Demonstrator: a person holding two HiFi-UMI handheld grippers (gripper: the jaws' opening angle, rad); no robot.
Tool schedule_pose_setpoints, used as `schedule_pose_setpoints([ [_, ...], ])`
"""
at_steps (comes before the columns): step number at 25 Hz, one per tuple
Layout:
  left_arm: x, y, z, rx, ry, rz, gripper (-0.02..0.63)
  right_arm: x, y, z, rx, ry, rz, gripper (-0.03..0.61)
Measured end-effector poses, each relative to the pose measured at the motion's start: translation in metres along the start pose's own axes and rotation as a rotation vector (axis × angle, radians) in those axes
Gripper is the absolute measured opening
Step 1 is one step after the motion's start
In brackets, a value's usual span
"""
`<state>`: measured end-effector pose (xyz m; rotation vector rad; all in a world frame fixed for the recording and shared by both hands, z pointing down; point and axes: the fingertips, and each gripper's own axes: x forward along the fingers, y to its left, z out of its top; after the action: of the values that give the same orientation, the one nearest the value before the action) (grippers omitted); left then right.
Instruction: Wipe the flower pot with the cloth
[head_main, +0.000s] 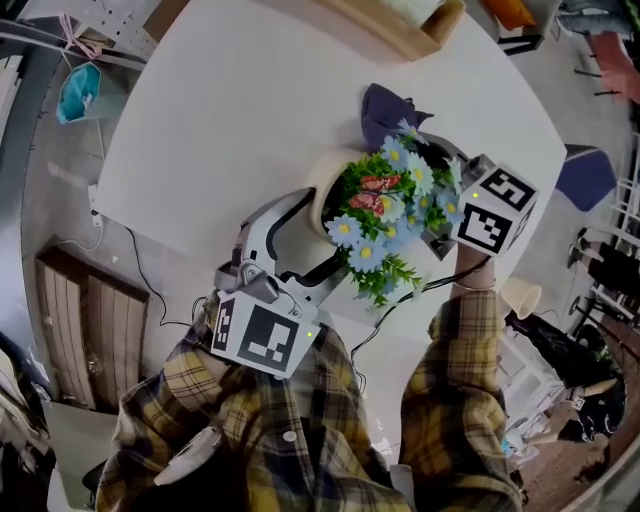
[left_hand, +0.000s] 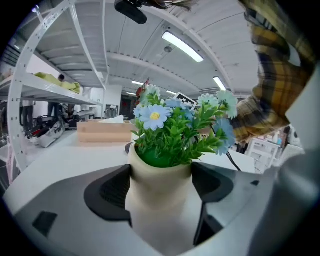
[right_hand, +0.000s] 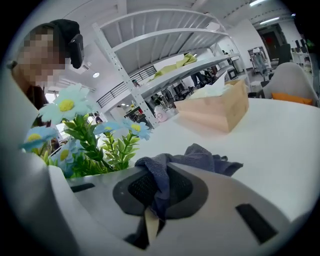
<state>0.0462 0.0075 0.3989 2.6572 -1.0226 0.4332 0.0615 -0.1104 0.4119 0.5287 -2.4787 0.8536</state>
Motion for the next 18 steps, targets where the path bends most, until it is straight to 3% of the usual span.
schedule_pose_setpoints([
  [9, -0.023, 0.011, -0.013, 0.222, 0.193, -0.471, 0.377, 0.006, 0.022, -0.011, -0.046, 0.068, 0.126, 0.015],
  [18, -0.035, 0.02, -0.013, 0.399, 0.25, -0.839, 0.377, 0.029, 0.046, -0.005, -0.125, 0.194, 0.319, 0.015],
])
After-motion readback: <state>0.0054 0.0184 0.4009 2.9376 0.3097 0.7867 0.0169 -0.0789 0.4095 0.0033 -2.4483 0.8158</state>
